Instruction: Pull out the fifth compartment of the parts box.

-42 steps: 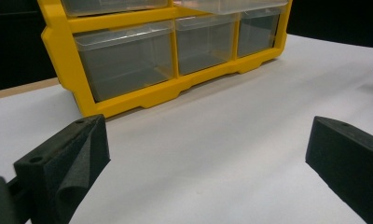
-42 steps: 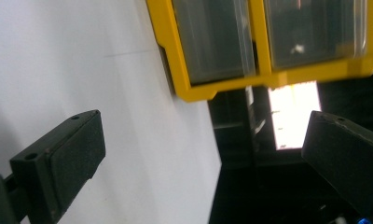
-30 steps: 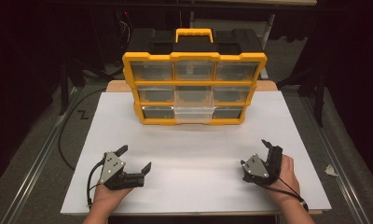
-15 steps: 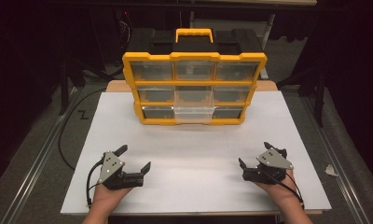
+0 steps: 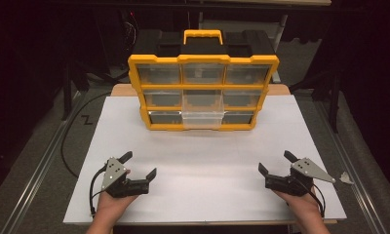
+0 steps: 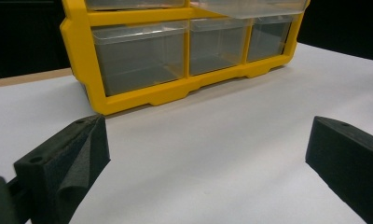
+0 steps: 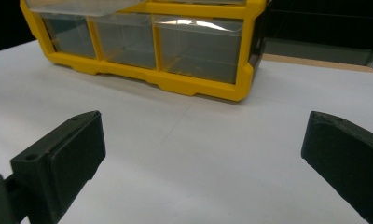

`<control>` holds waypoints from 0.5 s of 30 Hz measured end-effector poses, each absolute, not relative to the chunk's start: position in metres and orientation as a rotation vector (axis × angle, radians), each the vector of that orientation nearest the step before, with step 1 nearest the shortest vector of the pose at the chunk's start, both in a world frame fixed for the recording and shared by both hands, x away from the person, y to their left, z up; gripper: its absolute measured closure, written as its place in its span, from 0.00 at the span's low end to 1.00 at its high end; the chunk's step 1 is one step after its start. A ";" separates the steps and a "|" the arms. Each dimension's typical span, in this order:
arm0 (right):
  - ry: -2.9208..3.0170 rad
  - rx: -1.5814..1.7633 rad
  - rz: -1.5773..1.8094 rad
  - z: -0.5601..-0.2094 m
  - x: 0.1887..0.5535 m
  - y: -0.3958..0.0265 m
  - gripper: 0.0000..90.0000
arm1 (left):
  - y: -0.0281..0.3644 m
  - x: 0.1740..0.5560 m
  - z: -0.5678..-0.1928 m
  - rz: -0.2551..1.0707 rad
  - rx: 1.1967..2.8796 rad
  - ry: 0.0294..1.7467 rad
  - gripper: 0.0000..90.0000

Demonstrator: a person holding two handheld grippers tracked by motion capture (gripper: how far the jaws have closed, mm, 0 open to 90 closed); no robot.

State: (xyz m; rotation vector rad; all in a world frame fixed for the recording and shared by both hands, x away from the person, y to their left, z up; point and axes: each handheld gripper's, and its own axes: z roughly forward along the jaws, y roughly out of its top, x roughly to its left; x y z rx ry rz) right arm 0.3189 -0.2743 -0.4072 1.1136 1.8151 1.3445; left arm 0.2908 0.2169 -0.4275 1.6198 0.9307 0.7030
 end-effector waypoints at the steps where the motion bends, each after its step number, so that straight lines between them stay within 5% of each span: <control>1: 1.810 1.119 1.348 -0.409 0.320 -0.276 0.01 | 0.216 0.292 -0.428 0.698 1.622 0.934 0.00; 15: 1.803 1.027 1.361 -0.415 0.322 -0.268 0.01 | 0.216 0.294 -0.431 0.683 1.628 0.955 0.00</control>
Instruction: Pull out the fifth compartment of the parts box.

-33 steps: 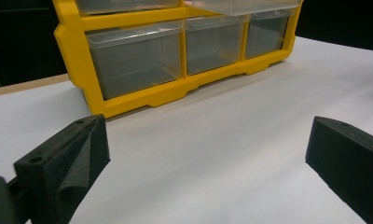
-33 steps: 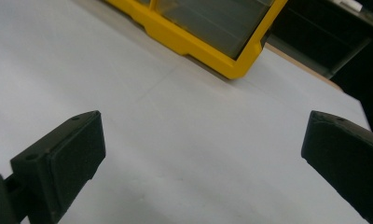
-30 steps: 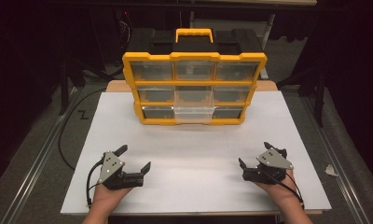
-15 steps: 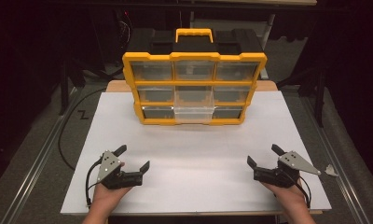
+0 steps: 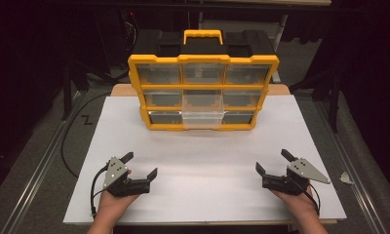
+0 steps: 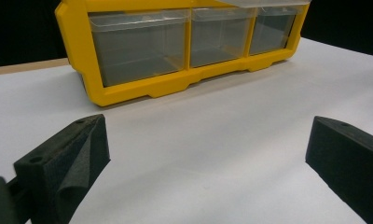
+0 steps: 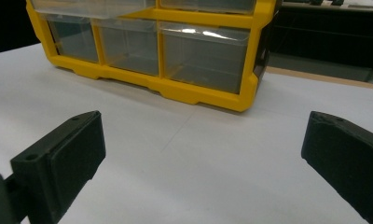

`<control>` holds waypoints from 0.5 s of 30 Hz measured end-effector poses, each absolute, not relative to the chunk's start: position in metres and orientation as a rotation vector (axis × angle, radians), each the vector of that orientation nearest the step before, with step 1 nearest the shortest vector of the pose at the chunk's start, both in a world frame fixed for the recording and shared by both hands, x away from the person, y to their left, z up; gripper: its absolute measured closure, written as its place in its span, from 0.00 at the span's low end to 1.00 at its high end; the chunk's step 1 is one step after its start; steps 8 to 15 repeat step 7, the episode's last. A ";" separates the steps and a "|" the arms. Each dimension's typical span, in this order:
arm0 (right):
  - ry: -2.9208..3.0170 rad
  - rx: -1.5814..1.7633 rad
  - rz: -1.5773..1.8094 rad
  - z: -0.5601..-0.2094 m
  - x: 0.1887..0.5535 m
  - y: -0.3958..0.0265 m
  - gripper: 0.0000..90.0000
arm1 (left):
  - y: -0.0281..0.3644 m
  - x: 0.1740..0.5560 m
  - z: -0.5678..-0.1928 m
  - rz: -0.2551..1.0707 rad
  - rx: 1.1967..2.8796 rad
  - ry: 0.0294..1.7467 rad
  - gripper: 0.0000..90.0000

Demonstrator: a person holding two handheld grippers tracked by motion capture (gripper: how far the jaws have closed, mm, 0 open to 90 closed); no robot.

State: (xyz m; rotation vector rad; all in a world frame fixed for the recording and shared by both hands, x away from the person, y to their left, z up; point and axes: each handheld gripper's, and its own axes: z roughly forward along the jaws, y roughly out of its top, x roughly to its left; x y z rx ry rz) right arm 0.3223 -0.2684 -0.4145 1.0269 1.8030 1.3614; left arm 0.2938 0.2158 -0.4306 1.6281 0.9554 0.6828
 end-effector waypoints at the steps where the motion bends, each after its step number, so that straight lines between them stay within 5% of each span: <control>1: 1.801 1.032 1.364 -0.414 0.322 -0.269 0.01 | 0.216 0.294 -0.430 0.682 1.626 0.956 0.00; 15: 1.800 1.054 1.359 -0.415 0.324 -0.271 0.01 | 0.218 0.294 -0.430 0.683 1.618 0.957 0.00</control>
